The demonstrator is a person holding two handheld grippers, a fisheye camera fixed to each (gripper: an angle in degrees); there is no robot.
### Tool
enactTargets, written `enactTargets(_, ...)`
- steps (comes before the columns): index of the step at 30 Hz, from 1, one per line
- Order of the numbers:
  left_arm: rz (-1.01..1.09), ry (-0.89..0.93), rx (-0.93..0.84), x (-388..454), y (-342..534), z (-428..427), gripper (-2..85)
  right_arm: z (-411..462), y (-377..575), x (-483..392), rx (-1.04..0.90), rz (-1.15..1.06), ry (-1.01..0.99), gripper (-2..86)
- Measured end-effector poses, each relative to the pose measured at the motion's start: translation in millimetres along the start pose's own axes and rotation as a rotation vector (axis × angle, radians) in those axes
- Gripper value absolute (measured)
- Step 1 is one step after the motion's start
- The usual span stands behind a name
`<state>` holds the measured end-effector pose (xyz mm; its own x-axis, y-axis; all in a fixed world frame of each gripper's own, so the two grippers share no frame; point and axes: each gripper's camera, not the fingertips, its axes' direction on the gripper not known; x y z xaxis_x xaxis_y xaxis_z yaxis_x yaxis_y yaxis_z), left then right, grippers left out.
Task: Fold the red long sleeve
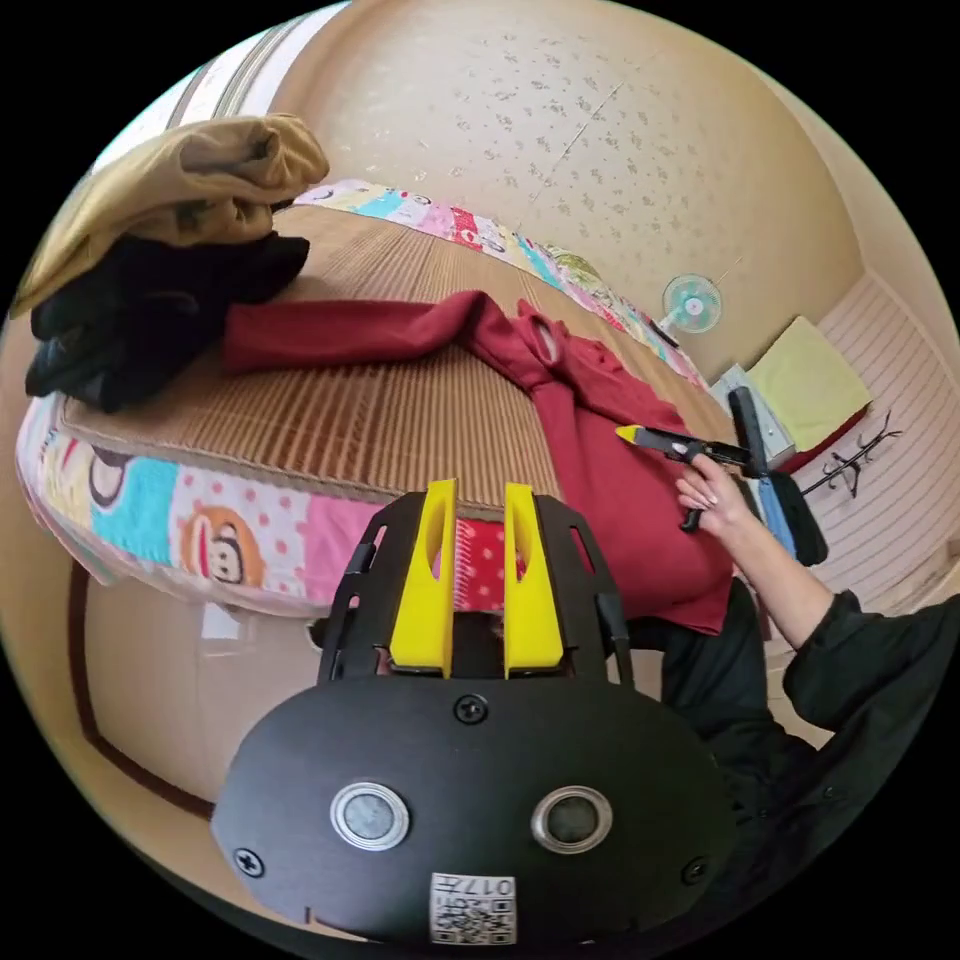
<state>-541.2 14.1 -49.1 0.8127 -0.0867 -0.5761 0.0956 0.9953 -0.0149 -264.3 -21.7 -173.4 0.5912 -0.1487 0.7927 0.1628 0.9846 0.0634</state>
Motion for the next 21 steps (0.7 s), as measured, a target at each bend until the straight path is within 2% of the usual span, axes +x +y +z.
enactTargets(2,-0.122,0.029,0.004,-37,-33,4,9.7,-13,37,8,-0.029,-0.068,0.101,0.6)
enactTargets(6,-0.517,0.333,0.055,-110,-57,33,12.5,-20,90,29,-0.058,-0.120,0.171,0.5)
enactTargets(10,-0.842,0.572,0.185,-125,-42,76,11.1,-25,138,66,0.007,-0.069,0.141,0.3)
enactTargets(13,-0.898,0.617,0.223,-112,-55,96,10.0,-30,156,94,0.036,-0.009,0.093,0.3)
enactTargets(17,-0.978,0.659,0.228,-102,-70,121,9.7,-33,180,112,0.064,-0.024,0.124,0.2)
enactTargets(21,-1.068,0.881,0.194,-100,-68,158,1.7,-33,200,115,0.078,-0.094,0.202,0.3)
